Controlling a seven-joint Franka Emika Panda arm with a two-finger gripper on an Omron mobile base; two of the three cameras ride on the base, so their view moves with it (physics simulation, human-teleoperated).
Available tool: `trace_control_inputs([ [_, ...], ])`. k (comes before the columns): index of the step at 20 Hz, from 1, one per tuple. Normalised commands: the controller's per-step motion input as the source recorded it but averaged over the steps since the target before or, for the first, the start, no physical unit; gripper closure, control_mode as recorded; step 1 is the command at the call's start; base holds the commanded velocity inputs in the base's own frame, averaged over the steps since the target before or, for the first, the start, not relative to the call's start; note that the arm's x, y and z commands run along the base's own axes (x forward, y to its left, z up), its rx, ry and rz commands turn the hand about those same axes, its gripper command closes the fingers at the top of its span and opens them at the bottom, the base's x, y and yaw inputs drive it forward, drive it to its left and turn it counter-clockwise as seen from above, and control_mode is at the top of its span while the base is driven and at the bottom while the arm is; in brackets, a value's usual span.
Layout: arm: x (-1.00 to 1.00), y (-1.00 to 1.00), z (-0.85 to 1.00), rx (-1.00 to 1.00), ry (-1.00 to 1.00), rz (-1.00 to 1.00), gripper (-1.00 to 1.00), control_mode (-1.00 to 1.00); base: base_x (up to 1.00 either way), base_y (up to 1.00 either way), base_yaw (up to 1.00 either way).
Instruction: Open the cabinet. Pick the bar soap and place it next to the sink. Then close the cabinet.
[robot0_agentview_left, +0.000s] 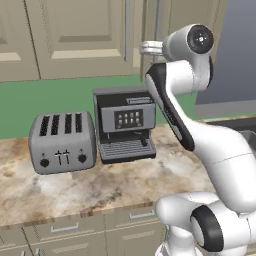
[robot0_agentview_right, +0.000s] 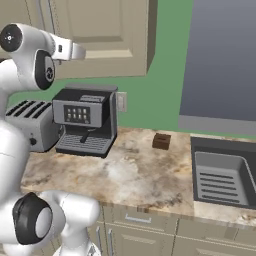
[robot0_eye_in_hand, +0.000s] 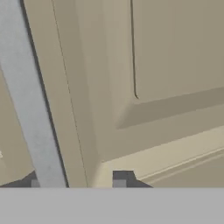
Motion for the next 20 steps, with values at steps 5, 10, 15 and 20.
trace_control_inputs([
  [5,-0.64,-0.98,0.0,0.07,0.0,0.0,1.0,-1.0,0.0,0.0,0.0],
  [10,-0.63,-1.0,0.0,0.04,0.0,0.0,1.0,-1.0,0.0,0.0,0.0],
  [15,-0.57,-1.0,0.0,0.03,0.0,0.0,1.0,-1.0,0.0,0.0,0.0],
  [20,-0.5,-1.0,0.0,0.01,0.0,0.0,1.0,-1.0,0.0,0.0,0.0],
])
